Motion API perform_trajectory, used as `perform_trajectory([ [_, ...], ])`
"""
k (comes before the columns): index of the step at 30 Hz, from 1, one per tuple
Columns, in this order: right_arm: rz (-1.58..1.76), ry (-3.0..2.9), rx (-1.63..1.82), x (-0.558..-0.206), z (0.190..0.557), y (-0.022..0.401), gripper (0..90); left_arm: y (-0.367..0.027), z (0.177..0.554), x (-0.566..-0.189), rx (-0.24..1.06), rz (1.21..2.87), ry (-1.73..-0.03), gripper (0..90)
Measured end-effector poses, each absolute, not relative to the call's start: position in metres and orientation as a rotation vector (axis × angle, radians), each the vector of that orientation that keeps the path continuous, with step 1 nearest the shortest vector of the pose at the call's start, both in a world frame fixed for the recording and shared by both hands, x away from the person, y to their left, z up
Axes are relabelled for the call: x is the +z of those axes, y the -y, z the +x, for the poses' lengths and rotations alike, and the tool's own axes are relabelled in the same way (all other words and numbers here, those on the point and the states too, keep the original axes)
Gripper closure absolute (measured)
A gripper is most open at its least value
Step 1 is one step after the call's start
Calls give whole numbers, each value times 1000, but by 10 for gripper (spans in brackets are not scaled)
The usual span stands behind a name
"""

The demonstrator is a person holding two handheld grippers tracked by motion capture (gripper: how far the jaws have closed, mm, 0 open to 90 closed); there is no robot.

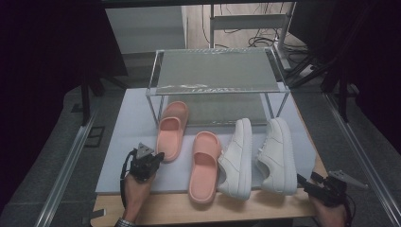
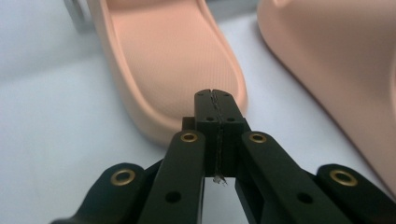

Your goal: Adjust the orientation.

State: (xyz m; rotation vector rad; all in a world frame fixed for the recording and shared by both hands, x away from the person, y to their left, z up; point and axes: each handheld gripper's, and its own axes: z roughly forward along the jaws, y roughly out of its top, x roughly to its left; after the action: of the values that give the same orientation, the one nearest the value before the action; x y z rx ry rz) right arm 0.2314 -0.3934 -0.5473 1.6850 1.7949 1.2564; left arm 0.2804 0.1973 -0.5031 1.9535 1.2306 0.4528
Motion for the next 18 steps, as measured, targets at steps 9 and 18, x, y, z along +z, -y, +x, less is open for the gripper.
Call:
perform_trajectory([
  [9, 1685, -1794, 1255, -547, 231, 393, 253, -198, 281, -517, 459, 1988, -1258, 900],
  [18, 1685, -1792, 1256, -547, 231, 393, 254, -192, 299, -517, 491, 1994, -1267, 900],
])
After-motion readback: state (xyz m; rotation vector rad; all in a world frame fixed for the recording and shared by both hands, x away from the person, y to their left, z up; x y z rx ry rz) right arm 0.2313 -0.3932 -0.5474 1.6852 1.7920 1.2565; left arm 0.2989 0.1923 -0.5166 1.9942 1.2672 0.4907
